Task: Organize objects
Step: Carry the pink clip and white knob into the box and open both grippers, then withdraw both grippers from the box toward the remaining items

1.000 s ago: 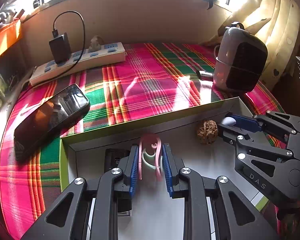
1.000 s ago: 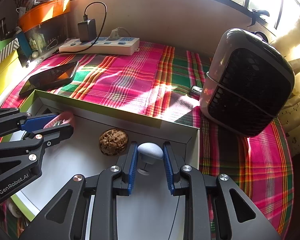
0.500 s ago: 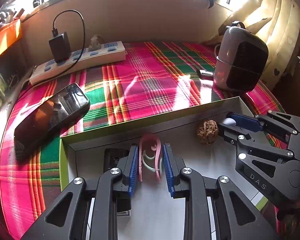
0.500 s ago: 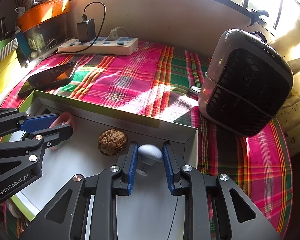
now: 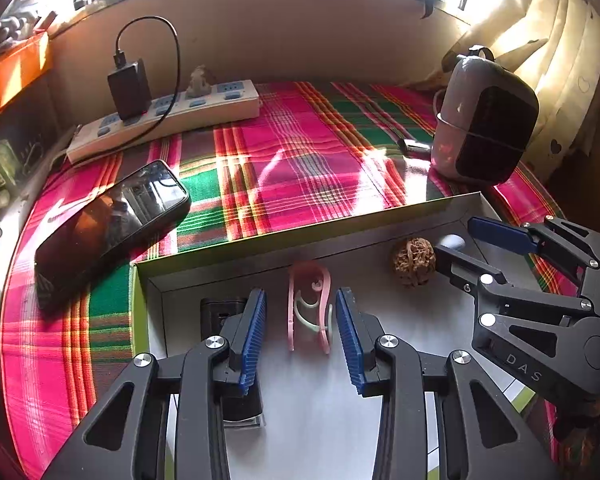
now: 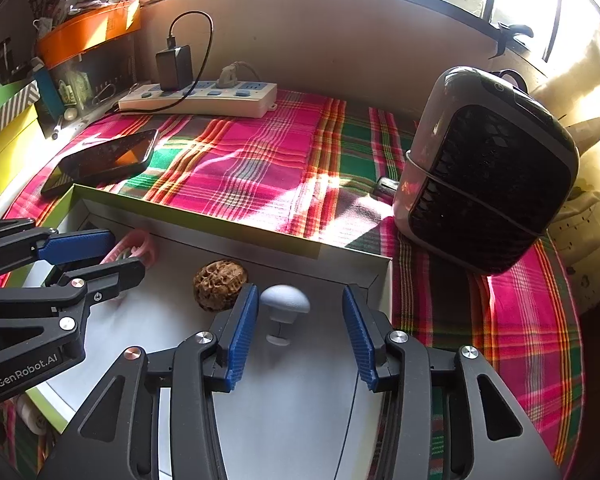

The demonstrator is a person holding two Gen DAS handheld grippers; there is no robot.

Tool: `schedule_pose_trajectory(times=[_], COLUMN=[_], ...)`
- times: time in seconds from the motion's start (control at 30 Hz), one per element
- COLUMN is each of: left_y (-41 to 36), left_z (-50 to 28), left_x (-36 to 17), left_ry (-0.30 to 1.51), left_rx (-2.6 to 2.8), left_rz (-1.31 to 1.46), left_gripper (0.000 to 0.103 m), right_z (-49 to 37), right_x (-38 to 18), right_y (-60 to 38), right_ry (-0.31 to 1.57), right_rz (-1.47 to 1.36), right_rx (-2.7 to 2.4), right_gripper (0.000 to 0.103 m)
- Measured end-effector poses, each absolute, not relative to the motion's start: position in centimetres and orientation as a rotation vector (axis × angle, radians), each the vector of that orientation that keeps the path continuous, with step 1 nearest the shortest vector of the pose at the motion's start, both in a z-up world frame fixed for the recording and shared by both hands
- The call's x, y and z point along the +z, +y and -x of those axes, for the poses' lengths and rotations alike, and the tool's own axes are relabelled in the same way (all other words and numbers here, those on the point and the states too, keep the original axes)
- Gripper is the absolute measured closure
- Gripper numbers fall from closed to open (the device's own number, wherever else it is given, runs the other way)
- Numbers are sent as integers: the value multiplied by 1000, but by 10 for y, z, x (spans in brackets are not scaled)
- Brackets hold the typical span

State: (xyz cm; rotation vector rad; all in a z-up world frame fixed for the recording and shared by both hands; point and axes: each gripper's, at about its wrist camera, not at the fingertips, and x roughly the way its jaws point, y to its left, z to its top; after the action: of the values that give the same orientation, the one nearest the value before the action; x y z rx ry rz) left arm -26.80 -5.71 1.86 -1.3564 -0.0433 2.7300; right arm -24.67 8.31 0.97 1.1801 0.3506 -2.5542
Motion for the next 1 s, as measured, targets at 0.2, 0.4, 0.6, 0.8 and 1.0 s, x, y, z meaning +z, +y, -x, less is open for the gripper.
schedule_pose_trajectory(times=[0.2,0.4,0.6,0.8,1.0], left_y=[-61,-63,-62,-64,-68], left_z=[260,249,237,222,205], left_x=[25,33,39,45,49], left_ry=[-53,-63,-71,-76,-90], left_rx=[2746,2756,2754,2768,2787], left_rz=[1336,1312,1297,1280,1263], left_gripper=[68,68,68,68,68], right_z=[240,231,222,208,191], right_x=[13,18,22,27,32], right_y=[84,88,93,96,102], right_ry=[352,340,322,307,274], right_rz=[-1162,-1153,-1147,-1126,-1104], right_rx=[-2567,-2583,-2606,-2624,-2633], right_gripper=[55,54,54,54,54])
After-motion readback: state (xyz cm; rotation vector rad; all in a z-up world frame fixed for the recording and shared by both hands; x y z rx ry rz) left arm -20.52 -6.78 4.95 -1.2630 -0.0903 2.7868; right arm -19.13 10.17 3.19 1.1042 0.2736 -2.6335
